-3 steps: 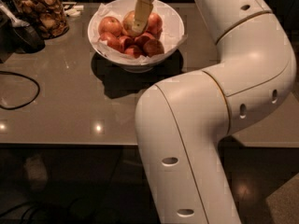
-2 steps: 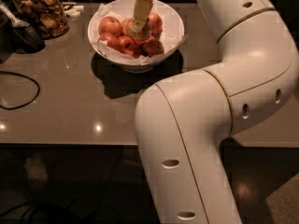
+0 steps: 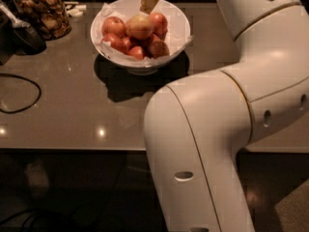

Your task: Pick apple from white bowl

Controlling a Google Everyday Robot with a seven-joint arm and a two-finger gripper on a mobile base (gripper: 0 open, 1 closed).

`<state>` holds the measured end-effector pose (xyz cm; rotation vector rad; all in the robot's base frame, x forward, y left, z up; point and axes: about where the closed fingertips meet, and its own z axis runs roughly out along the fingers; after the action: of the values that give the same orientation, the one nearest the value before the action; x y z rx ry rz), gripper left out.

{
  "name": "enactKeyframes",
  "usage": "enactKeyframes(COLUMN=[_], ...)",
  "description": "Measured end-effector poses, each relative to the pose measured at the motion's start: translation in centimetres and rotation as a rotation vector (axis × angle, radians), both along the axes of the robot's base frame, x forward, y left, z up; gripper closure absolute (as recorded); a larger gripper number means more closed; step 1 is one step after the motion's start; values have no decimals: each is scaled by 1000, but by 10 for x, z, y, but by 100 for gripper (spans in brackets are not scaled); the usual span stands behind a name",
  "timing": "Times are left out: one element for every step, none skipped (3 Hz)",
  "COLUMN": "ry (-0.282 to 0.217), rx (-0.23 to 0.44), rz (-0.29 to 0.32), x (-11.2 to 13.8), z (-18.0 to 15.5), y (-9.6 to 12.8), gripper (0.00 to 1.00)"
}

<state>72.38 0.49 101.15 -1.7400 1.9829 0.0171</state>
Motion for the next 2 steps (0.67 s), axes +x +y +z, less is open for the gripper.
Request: enactKeyframes(ry=[0,0], rx=[0,0], rz=[0,0], x=[0,0], z=[0,0], y=[0,0], gripper=[82,59])
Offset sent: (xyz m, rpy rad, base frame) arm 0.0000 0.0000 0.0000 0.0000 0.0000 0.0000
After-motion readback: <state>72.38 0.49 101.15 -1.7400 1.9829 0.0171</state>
